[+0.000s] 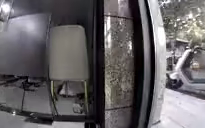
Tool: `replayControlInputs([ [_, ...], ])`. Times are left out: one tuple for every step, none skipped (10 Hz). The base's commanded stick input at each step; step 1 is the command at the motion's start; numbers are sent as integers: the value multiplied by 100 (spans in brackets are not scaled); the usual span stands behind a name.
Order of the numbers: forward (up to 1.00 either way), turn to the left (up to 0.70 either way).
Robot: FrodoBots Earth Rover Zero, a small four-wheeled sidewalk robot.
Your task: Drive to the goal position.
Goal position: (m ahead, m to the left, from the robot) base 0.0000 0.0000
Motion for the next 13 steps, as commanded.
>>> replayControlInputs([
  [40,-28],
  [0,-45],
  [0,-45],
  [0,-45],
  [0,-45],
  [0,-45],
  [0,-45],
  [0,-45],
  [0,-45],
  [0,-45],
  [0,-45],
  [0,-45],
  [0,-45],
])
